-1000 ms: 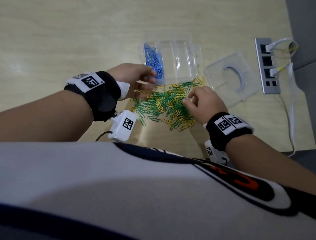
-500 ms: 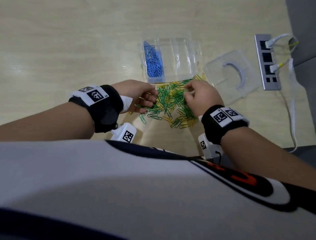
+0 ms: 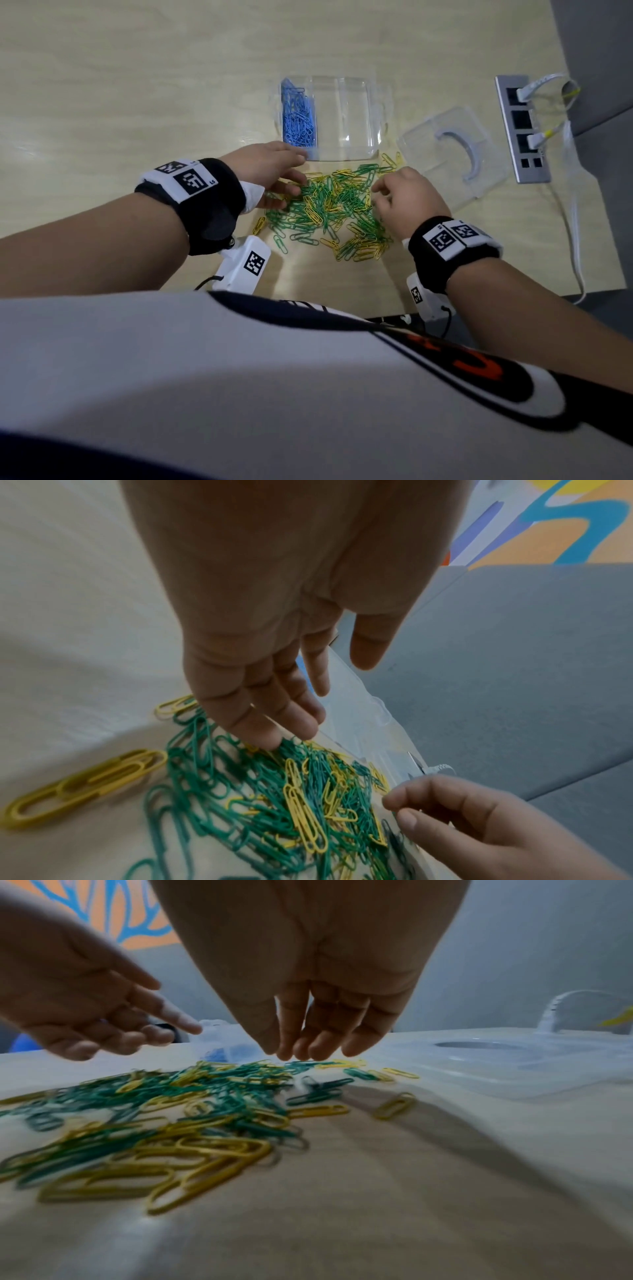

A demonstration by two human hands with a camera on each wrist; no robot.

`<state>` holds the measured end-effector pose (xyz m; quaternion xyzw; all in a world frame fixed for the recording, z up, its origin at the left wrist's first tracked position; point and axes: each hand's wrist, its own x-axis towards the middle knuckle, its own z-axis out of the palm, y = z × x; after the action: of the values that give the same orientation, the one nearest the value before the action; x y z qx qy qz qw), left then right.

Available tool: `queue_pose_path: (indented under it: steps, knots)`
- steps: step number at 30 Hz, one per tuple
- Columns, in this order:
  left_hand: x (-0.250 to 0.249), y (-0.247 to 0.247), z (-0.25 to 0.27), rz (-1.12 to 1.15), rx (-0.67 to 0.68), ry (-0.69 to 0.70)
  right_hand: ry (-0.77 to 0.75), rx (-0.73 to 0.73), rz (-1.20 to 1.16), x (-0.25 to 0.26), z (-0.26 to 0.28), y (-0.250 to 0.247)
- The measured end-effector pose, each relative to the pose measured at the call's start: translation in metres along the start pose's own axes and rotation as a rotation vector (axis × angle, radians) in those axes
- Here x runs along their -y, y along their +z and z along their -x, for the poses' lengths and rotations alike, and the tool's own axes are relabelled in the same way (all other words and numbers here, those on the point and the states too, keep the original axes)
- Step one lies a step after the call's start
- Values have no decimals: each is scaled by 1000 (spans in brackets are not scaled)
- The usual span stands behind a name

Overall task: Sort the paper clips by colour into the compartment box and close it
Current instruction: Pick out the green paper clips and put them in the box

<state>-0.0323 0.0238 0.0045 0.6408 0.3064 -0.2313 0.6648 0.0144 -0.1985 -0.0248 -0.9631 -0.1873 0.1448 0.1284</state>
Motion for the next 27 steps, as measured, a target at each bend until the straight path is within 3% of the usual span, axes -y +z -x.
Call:
queue_pose_path:
  steps: [6,12,15,18,22,24,27]
  knots:
    - [7,10,2,-6,15,-134,-57,92,137,22,-8,12]
    - [13,17,1,19,72,-176,-61,61,145,20,-13,5]
    - [14,18,-1,76,83,-198,-66,22,63,17,-13,0]
    - [12,21,-3,147,107,-212,-172,-30,-85,23,-7,-2]
    - [9,27,-5,201,135,-208,-301,29,-210,45,-1,-2]
    - [8,27,-4,198,126,-211,-244,3,-227,45,-4,1]
    - [8,22,-4,164,119,-234,-79,7,-52,34,-12,6]
